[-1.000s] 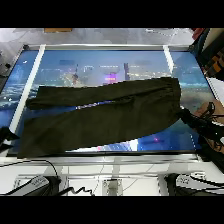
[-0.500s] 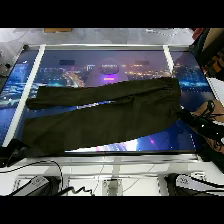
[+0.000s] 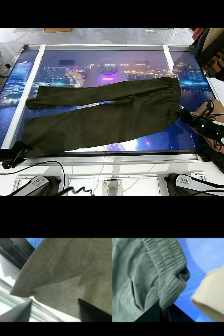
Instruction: Fold the clothes and pants, and hang the long-sleeved shirts on hangers.
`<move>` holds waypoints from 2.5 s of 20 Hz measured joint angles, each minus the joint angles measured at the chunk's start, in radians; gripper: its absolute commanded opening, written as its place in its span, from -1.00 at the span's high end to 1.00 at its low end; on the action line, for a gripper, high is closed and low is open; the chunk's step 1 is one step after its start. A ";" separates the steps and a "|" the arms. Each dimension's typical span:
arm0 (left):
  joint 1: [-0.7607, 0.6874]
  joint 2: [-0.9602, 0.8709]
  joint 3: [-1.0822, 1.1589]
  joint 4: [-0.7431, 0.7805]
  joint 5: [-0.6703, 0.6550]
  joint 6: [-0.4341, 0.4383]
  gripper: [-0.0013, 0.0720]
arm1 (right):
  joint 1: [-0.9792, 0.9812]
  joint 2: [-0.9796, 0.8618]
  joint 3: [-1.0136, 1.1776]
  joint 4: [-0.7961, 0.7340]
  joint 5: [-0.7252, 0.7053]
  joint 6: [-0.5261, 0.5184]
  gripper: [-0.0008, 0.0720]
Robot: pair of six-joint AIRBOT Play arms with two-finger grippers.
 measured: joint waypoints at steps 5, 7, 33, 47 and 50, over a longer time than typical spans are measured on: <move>0.000 0.018 -0.026 -0.204 0.122 0.133 0.92 | 0.000 0.091 0.000 -0.123 0.034 0.038 0.92; 0.000 0.051 -0.010 -0.313 0.130 0.200 0.92 | 0.000 0.171 0.000 -0.258 0.058 0.126 0.92; -0.586 -0.256 0.633 -0.157 0.474 -0.198 0.94 | 0.031 0.340 0.198 -0.849 0.072 0.789 0.92; -0.739 -0.504 0.851 -0.188 0.678 -0.312 0.89 | 0.195 -0.189 0.539 -0.782 -0.234 0.966 -0.93; -0.740 -0.477 0.853 -0.192 0.684 -0.309 -1.00 | 0.200 -0.197 0.543 -0.780 -0.206 0.971 -0.92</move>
